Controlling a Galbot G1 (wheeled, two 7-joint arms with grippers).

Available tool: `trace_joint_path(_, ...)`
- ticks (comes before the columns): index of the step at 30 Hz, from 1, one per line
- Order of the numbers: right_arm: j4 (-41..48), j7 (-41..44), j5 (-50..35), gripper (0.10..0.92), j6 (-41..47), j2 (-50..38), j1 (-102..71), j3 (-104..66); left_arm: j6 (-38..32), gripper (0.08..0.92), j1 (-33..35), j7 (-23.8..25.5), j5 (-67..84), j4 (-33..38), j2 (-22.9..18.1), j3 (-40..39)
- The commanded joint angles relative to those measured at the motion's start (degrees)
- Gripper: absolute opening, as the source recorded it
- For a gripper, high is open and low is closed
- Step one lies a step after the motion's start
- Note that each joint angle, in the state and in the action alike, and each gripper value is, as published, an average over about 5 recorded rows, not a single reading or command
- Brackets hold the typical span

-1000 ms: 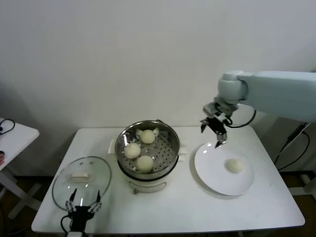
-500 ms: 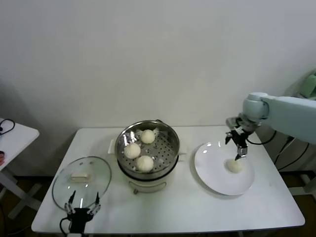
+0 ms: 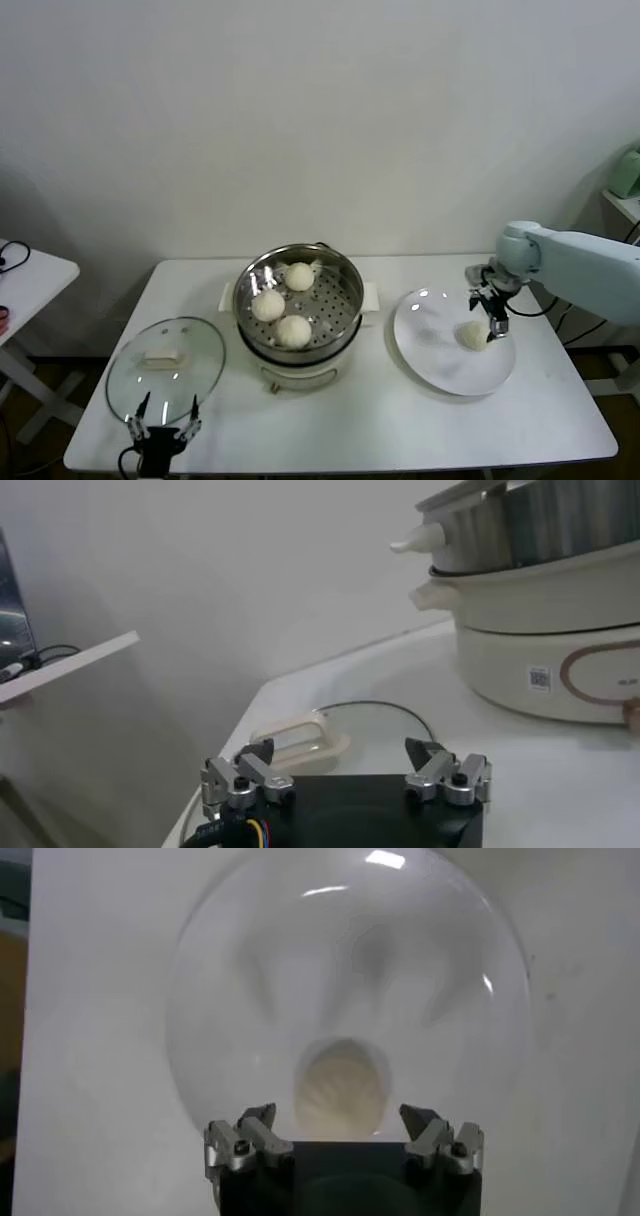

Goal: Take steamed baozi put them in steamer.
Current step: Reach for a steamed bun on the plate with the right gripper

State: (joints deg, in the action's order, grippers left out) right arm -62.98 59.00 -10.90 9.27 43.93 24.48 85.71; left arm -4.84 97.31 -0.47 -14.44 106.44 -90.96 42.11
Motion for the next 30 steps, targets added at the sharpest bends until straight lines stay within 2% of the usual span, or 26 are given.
trace_joint_path(1, 4.1, -0.9, 3.9, 0.823, 0.2, -0.3, -7.1, -5.4, 0.0, 0.823, 0.0, 0.0, -0.1, -0.1, 0.0, -0.1)
trace_joint_path(20, 7.6, -2.4, 5.0, 0.82, 0.0, 1.7, -11.1, -11.3, 0.0, 0.823, 0.0, 0.0, -0.2, 0.0, 0.2, -0.2)
trace_joint_path(23, 7.4, -2.5, 5.1, 0.785, 0.1, 1.7, -11.5, -11.8, 0.0, 0.823, 0.1, 0.0, -0.2, 0.1, 0.2, -0.2)
trace_joint_path(30, 6.9, -2.7, 5.7, 0.633, 0.3, 1.5, -11.5, -12.1, 0.0, 0.823, 0.2, 0.0, -0.2, 0.3, 0.2, -0.2)
